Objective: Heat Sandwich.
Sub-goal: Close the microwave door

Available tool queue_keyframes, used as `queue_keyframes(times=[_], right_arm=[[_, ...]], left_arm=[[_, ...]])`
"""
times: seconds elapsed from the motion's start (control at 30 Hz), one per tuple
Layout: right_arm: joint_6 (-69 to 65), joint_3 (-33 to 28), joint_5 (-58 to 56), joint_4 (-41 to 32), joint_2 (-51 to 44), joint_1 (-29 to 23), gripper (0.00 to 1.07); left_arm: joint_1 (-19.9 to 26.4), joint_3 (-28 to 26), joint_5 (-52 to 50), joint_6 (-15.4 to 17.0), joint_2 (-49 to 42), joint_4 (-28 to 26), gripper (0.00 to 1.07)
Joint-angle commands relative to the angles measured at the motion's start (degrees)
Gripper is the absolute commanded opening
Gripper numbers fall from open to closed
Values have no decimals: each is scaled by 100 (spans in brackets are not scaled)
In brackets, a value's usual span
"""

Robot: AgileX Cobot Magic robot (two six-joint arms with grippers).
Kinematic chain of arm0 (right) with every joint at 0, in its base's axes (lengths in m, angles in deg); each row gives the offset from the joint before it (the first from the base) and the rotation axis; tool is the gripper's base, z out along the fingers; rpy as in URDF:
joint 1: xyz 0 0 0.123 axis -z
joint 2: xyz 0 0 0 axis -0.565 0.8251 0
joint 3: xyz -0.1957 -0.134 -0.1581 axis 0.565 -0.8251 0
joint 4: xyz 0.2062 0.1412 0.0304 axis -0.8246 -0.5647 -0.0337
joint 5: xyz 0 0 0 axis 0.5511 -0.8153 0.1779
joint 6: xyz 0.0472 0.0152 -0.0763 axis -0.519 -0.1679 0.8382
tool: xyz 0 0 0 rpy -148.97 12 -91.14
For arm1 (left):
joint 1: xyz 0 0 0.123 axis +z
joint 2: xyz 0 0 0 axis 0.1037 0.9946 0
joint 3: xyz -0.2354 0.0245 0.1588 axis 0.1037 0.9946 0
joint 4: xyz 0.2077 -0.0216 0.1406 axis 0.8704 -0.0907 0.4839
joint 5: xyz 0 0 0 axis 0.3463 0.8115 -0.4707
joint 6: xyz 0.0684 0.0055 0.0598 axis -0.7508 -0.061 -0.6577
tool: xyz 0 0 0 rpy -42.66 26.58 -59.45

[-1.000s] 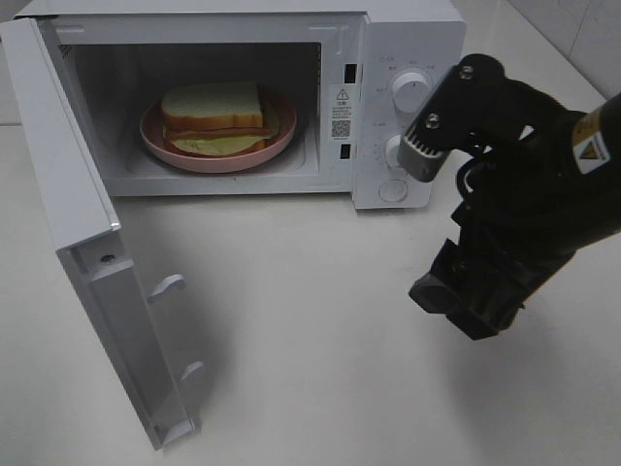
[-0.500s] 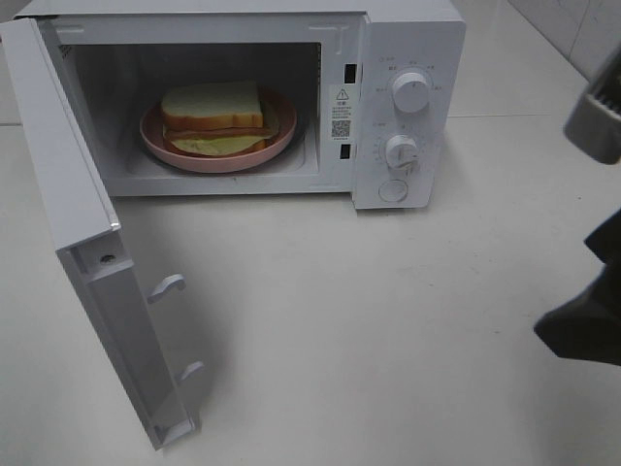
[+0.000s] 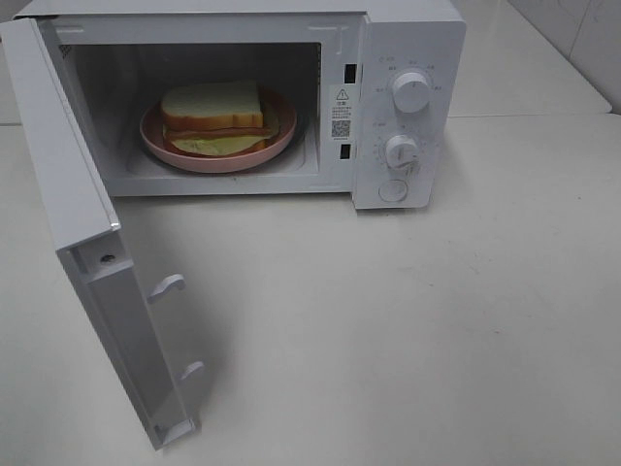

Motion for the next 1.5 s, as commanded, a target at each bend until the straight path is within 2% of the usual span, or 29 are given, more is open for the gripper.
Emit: queue_keyframes(times=[0.03,0.13,0.3,0.43,0.6,1.07,1.2,1.5], right_arm=[[-74,-63,-149,69,-447,-6,76],[-126,-143,-155,63,-693,0,76],[-241,-476,-115,23,-1192,493,76],[-241,-905,63,252,-1816,1369,76],[-367,-1232,275,258,-2257,1885,76],[-579,-1473,1123,97,-3283,3260,76],[-584,-1530,1209,23,-3415,3501,76],[-584,-1530,1209,29,-3415,3507,76]], left_arm=[[11,11,-46,23,-40,0,98],[11,11,-46,23,-40,0,98],[11,11,-46,23,-40,0,98],[11,11,-46,23,-40,0,98],[11,11,-46,23,-40,0,98],[11,11,-46,23,-40,0,98],[11,11,-46,23,-46,0,98],[11,11,-46,23,-34,0,98]])
